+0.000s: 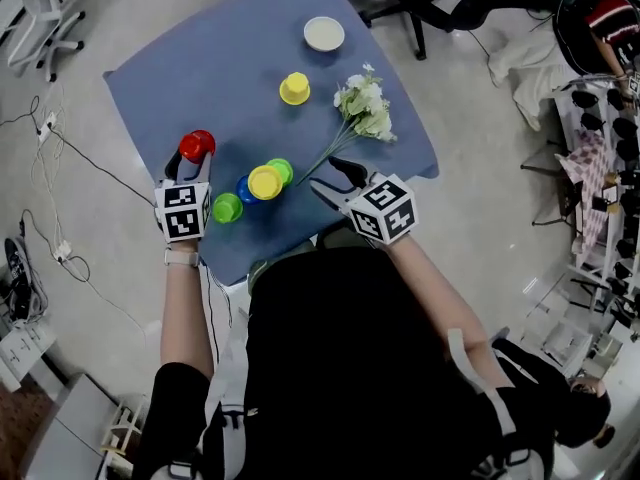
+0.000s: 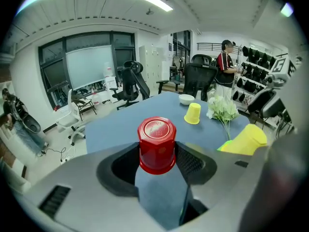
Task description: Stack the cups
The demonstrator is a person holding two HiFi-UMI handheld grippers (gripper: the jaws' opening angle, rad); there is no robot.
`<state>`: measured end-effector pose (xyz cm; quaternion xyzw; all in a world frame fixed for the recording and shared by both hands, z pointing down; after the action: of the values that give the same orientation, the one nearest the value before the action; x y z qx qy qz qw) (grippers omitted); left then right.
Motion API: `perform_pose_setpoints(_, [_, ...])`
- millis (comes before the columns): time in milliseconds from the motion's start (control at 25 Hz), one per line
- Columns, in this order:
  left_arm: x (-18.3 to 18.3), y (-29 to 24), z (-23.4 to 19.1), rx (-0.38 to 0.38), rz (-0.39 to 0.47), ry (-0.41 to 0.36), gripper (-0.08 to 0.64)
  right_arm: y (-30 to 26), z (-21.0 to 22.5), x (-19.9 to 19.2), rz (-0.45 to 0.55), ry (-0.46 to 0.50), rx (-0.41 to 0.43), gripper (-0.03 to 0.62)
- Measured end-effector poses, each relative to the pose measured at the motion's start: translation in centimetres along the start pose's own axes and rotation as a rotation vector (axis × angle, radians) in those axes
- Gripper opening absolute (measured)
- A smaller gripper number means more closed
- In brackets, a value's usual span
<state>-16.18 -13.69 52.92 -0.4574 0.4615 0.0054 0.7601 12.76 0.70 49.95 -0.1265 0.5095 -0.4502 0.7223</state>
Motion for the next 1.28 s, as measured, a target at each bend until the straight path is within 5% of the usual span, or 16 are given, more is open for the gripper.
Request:
perform_pose_setpoints(400, [-0.8, 5.5, 3.6, 0.025, -0.032, 0.031, 0.235, -2.9, -1.2, 1.6, -0.054, 0.089, 0.131, 0.245])
perform_pose_setpoints(1280, [-4.8, 7.6, 10.8, 0.005, -0.113, 0.073, 0.238, -4.2, -0.7, 2.3, -0.113, 0.157, 0.138, 0.229])
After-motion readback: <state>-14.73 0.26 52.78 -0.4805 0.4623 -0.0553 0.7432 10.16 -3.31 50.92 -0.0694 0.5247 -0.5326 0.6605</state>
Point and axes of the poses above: the fingertips, and each gripper's own axes: y backward along the fingers, z to its right, x out of its top, the point moved 9 cm from there along y, backward along the fingers, and after that the axes turned 8 degrees about -y, right-handed, at the moved point
